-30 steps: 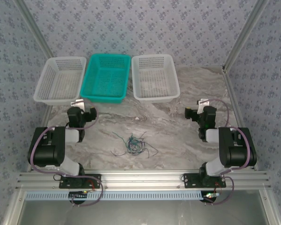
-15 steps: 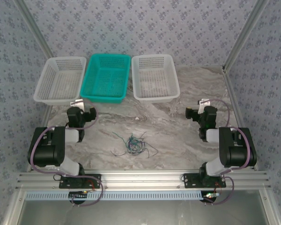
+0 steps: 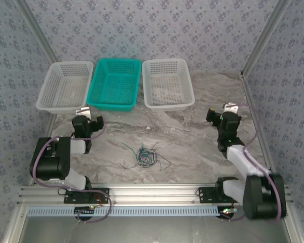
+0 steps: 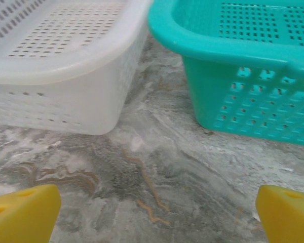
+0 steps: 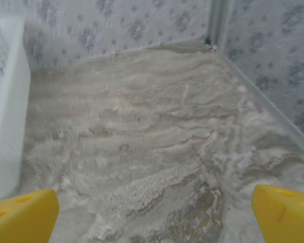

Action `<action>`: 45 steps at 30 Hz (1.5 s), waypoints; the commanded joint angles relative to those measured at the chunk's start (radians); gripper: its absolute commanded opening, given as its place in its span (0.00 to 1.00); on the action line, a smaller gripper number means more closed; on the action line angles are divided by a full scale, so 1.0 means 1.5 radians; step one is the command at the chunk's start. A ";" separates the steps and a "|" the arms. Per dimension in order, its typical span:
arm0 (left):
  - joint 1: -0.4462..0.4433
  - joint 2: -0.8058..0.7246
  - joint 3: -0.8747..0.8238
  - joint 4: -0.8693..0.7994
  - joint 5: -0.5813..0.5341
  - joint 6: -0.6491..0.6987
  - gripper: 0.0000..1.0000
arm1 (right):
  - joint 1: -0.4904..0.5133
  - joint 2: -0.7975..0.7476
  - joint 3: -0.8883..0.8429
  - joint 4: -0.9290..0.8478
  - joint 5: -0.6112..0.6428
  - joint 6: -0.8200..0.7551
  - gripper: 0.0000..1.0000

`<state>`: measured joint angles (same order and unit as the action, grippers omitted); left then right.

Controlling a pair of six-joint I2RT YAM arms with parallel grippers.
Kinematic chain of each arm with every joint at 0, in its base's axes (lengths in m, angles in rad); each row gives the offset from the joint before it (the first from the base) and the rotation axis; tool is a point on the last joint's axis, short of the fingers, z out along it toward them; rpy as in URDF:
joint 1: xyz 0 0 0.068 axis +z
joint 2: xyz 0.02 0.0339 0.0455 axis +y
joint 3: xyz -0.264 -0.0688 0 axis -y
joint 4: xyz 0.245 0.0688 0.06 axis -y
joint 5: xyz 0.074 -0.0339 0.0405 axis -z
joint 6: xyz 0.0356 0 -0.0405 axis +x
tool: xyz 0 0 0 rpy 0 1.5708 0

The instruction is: Untangle the cables

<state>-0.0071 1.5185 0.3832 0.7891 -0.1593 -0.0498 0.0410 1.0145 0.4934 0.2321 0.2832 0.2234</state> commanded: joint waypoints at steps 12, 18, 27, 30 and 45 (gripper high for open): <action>-0.151 -0.453 0.191 -0.697 0.016 -0.384 0.86 | 0.344 -0.079 0.275 -0.715 -0.241 0.226 1.00; -0.339 -0.383 0.306 -0.902 0.121 -0.472 0.73 | 0.534 0.116 0.278 -0.576 -0.212 0.265 1.00; -0.434 -0.361 0.270 -1.016 0.150 -0.650 0.71 | 0.628 0.307 0.302 -0.399 -0.211 0.343 1.00; -0.453 -0.366 0.218 -0.947 0.179 -0.683 0.71 | 0.654 0.346 0.327 -0.397 -0.177 0.345 1.00; -0.462 -0.276 0.143 -0.759 0.166 -0.754 0.32 | 0.666 0.443 0.321 -0.329 -0.170 0.370 0.74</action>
<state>-0.6903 1.1023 0.6144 -0.4061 0.1112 -1.1275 1.0302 1.6539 0.9695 -0.2878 0.0124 0.7486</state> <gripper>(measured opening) 0.331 0.767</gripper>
